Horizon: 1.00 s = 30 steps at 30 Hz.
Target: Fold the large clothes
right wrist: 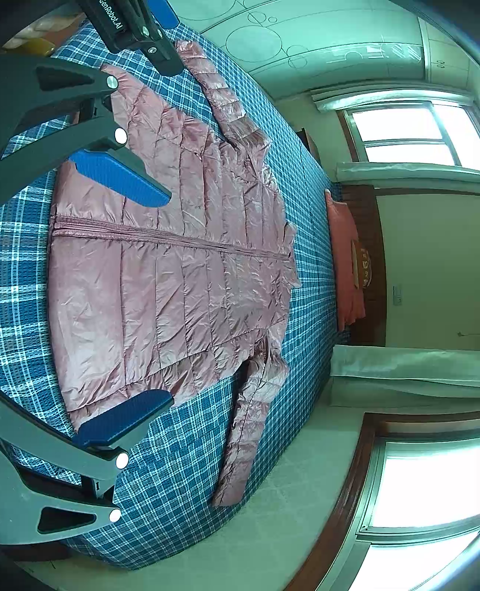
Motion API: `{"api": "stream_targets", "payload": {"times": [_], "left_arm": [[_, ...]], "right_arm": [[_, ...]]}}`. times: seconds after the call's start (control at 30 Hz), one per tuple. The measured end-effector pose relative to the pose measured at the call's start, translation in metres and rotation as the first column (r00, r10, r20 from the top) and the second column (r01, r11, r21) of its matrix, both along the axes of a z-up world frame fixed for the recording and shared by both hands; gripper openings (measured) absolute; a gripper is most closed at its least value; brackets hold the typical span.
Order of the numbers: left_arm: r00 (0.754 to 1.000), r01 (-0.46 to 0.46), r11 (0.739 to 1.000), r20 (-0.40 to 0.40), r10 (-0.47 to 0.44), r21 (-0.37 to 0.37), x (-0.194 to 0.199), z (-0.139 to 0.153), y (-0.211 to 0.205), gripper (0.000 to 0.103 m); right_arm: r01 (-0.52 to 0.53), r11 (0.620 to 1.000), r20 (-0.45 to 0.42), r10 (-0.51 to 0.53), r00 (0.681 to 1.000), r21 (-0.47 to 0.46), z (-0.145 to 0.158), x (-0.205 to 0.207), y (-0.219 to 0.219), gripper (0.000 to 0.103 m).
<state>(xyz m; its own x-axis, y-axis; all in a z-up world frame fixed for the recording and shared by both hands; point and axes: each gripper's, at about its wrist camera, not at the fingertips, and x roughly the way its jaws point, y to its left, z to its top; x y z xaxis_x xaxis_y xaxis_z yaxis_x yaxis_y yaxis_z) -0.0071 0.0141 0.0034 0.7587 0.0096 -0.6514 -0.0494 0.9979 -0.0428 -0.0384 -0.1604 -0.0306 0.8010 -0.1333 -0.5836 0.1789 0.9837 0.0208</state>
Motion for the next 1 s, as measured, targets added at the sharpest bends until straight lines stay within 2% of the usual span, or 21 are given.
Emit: {"api": "stream_targets", "payload": {"times": [1.0], "left_arm": [[1.000,-0.006,1.000,-0.023,0.006,-0.006,0.0006,-0.0075,0.0041,0.101]], "right_arm": [[-0.004,1.000,-0.008,0.004,1.000,-0.008,-0.0050,-0.0004,0.0026,0.098]]}}
